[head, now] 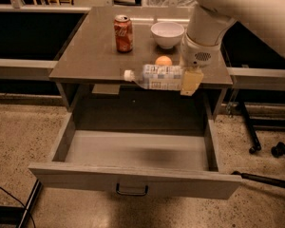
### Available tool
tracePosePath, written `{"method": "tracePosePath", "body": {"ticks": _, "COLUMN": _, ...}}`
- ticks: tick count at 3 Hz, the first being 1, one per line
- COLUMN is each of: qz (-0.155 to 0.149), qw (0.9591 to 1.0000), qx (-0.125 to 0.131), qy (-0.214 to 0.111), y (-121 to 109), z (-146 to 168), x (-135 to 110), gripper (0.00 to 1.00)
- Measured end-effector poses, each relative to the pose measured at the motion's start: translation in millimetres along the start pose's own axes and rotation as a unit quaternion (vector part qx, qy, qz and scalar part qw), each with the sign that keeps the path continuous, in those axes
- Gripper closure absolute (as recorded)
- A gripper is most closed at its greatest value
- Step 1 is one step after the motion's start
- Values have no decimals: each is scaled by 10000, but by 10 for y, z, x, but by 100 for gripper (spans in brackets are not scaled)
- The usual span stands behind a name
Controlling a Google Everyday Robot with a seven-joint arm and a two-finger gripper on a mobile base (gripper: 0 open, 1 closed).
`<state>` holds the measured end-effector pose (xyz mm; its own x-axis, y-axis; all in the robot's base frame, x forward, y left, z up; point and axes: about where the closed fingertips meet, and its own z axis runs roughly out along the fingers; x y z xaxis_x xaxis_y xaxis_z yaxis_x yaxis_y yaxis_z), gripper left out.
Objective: Place blue plastic bottle into top drawer
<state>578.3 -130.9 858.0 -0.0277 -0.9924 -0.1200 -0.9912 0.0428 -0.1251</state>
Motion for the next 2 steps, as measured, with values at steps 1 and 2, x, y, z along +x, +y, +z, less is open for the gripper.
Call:
{"method": "tracePosePath", "body": {"ticks": 1, "qz": 136, "qw": 9997, "qx": -203, "qy": -82, "y": -18, "z": 354, "x": 13, "gripper": 100}}
{"method": "tracePosePath", "body": {"ticks": 2, "qz": 208, "qw": 9973, "qx": -480, "qy": -508, "y": 150, "z": 1021, "x": 66, "gripper": 100}}
